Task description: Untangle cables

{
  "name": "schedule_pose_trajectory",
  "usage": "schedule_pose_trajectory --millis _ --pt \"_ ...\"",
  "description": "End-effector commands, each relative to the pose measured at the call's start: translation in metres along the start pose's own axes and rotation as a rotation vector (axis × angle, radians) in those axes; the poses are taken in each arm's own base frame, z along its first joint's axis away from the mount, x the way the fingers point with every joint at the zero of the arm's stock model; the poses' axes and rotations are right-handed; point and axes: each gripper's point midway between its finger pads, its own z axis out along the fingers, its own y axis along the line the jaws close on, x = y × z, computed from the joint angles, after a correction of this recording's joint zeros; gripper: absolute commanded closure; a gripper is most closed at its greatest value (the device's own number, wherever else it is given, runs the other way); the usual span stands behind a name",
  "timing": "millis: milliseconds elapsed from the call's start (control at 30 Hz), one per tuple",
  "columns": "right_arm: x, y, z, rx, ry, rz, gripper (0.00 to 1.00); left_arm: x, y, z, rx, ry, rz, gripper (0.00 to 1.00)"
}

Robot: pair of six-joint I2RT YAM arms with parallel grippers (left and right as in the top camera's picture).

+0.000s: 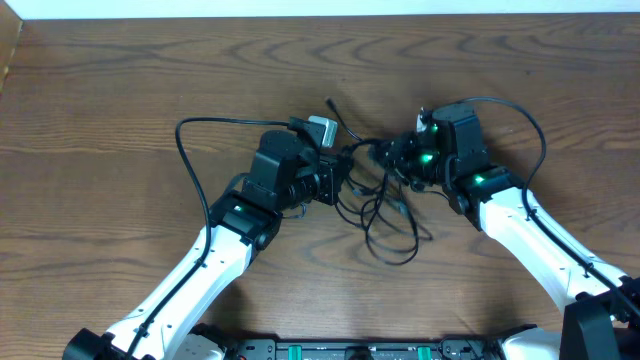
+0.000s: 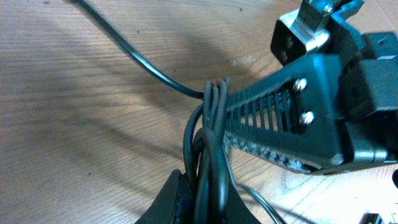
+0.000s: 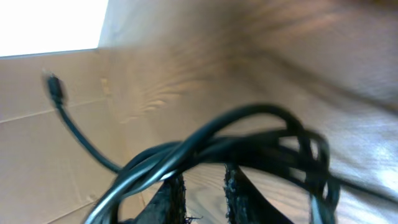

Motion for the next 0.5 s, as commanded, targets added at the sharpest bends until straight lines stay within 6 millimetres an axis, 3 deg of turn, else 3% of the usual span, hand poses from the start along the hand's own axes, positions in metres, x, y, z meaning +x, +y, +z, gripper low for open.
schedule_pose_trajectory --millis 0,133,300,467 --pt "-0.003 0.021 0.000 -0.078 -0.006 -0.018 0.79 0.000 -0.014 -0.002 0.060 0.013 0.002 0.93" --pt "0.001 0.029 -0.001 -0.114 0.019 -0.056 0.80 0.002 -0.012 -0.002 0.055 0.020 -0.001 0.92" --pt "-0.002 0.037 -0.003 -0.147 0.002 -0.120 0.74 0.006 -0.011 -0.002 0.048 0.037 -0.009 0.93" --pt "0.000 0.033 -0.003 -0.129 0.000 -0.266 0.82 0.006 -0.011 -0.002 0.048 0.039 0.006 0.92"
